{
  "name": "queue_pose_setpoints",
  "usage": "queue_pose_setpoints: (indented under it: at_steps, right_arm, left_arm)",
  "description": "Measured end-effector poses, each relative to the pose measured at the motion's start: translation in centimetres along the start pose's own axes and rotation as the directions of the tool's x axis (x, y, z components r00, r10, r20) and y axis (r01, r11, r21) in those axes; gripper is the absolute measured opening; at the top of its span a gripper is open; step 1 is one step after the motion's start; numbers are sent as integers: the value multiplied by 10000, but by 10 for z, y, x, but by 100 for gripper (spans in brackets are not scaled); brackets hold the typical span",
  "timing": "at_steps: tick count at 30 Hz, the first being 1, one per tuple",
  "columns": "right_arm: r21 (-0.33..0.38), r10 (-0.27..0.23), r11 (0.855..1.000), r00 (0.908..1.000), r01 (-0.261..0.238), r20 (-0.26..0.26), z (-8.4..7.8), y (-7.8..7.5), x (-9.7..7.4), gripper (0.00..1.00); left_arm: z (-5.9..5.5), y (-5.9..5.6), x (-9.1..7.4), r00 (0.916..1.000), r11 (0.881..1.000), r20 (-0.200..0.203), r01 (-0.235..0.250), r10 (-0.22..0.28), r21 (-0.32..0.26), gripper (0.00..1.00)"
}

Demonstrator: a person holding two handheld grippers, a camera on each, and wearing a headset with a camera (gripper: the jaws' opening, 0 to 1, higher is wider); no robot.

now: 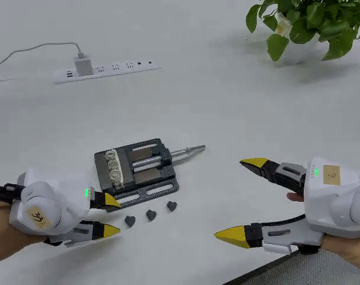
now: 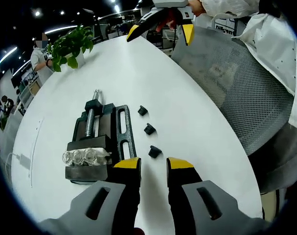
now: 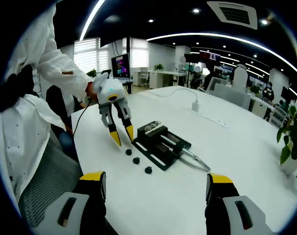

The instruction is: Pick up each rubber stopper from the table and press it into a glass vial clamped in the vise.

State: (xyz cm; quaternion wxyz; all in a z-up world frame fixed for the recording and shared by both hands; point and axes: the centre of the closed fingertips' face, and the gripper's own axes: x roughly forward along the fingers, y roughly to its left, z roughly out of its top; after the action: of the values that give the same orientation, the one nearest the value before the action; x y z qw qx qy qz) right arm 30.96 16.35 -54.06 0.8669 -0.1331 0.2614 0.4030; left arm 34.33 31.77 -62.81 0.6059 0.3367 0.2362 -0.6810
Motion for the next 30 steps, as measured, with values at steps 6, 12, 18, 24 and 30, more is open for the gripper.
queue_pose_setpoints:
  at_steps: [6,12,18,24,30]
  right_arm:
    - [107,-104,9999,9999,104,4,-1,-1,-2,83]
    - [168,-172,9997,9999,172,-6,-2,-3,-3,83]
    - [207,-233,9995,9997,234,-58,-4,-5,-5,82]
    - [244,-276,9993,9996,278,-77,-3,-7,-6,82]
    - [275,-297,9992,9995,298,-71,-2,-9,-6,82]
  left_arm:
    - [-1,2,8,9995,9988,-210,230,-221,440,14]
    - [0,1,12,9985,9964,-299,470,-449,709,11]
    - [-1,2,15,9972,9938,-407,657,-623,892,11]
    - [0,0,19,9953,9895,-497,879,-827,1143,10]
    - [-1,0,21,9936,9864,-591,1032,-963,1278,9]
